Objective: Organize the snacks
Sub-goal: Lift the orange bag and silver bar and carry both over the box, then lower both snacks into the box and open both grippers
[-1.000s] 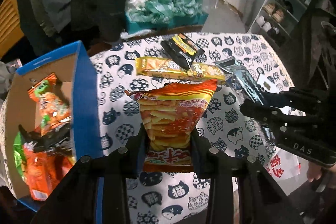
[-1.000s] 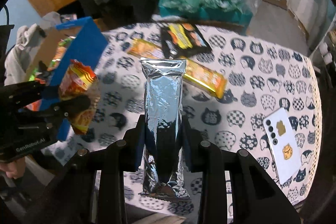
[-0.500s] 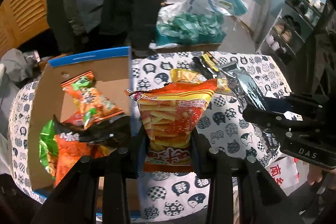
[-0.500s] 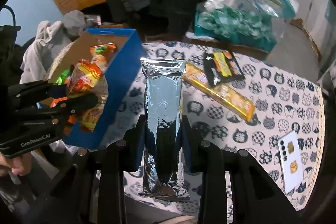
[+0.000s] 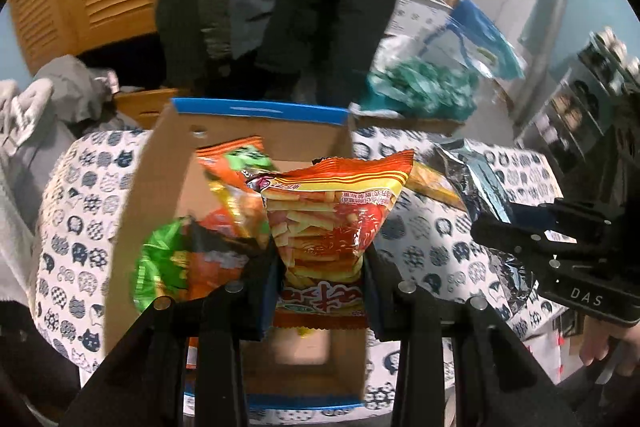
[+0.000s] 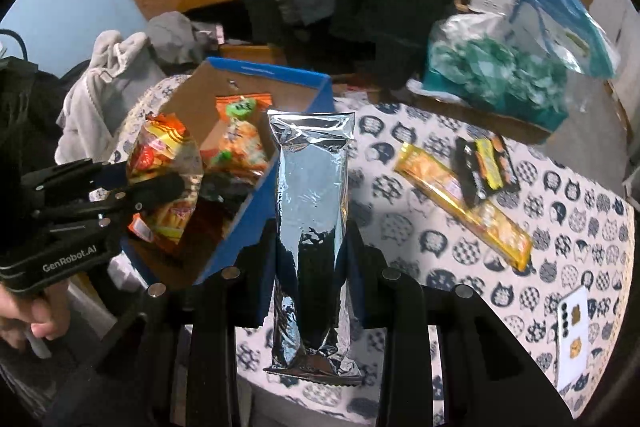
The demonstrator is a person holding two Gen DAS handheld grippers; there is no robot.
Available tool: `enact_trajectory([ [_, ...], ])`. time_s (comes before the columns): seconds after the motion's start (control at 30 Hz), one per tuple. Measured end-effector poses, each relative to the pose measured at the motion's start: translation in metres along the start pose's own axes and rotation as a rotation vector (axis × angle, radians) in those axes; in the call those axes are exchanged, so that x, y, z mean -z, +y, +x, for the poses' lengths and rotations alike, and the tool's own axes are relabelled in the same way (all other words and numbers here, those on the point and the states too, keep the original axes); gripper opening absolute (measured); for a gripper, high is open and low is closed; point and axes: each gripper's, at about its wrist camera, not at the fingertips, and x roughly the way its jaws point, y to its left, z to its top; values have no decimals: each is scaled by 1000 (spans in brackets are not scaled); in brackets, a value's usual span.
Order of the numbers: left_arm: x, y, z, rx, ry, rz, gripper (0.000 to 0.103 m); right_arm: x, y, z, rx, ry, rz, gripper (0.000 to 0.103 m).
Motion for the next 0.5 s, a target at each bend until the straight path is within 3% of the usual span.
enact_trajectory([
  [0.23,-4,53,0,-59,-7,-93,36,-30,27,20,-30,21,-41,31],
  [0.5,7,107,28,-104,66,-220,36,-61,67,62,-112,80,-71,31],
])
